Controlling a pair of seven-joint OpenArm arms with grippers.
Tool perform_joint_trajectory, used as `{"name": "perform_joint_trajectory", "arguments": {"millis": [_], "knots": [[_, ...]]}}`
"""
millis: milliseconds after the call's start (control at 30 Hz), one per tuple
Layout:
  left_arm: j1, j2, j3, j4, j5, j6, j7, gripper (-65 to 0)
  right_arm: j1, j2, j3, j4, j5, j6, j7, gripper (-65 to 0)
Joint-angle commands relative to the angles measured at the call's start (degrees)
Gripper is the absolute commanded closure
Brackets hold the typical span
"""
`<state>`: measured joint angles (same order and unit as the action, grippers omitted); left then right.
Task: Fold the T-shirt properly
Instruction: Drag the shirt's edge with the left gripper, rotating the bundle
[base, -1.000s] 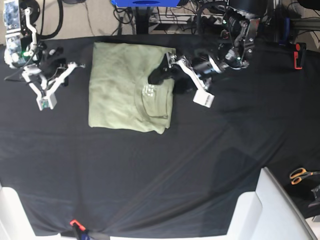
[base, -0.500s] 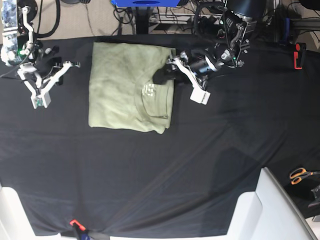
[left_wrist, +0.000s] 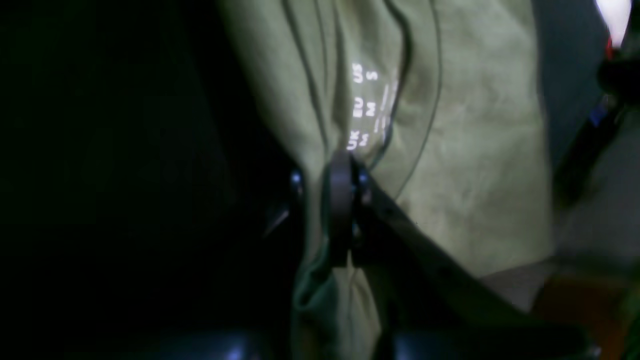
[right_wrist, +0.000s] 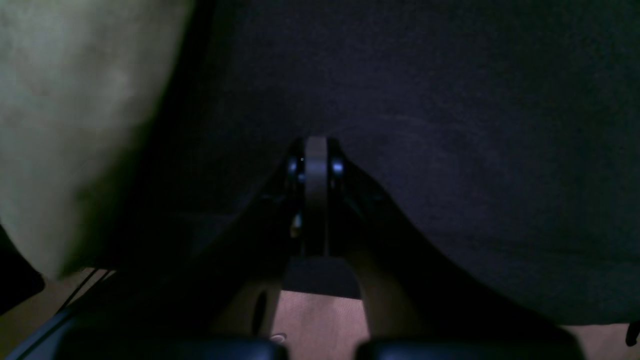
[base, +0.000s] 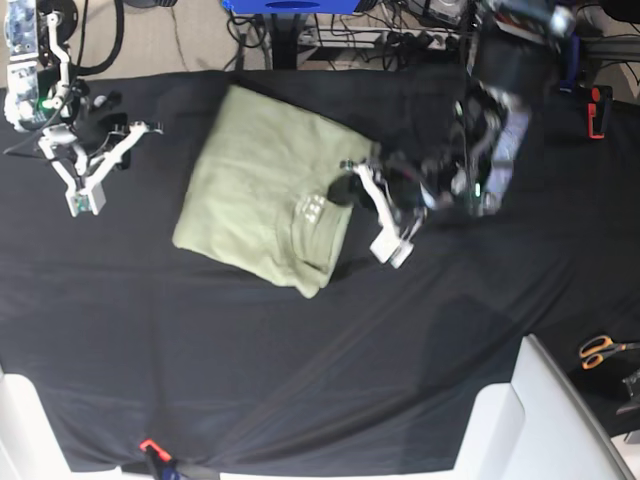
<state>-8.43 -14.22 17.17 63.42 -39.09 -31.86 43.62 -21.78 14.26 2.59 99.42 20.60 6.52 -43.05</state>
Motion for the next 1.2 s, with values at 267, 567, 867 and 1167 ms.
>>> {"name": "perform_joint_trajectory", "arguments": {"millis": [267, 567, 867, 1167], "knots": [[-15.79, -4.46, 27.45, -0.69, 12.06, 2.19, 1.18, 0.0, -0.24, -1.03, 0.62, 1.02, 0.54, 0.03, 0.98, 0.0], [-18.52, 0.46, 30.96, -1.57, 38.78, 1.83, 0.82, 0.0, -0.51, -1.56, 0.62, 1.02, 0.54, 0.03, 0.98, 0.0], [-18.26, 4.24, 31.4, 0.27, 54.17, 1.75, -6.12, 0.0, -0.07, -1.56, 0.62, 0.94, 0.54, -0.33, 0.98, 0.0], [-18.26, 5.65, 33.86, 2.38, 55.66, 1.75, -11.92, 0.0, 0.73, -1.56, 0.71, 0.94, 0.45, -0.33, 0.81, 0.0]]}}
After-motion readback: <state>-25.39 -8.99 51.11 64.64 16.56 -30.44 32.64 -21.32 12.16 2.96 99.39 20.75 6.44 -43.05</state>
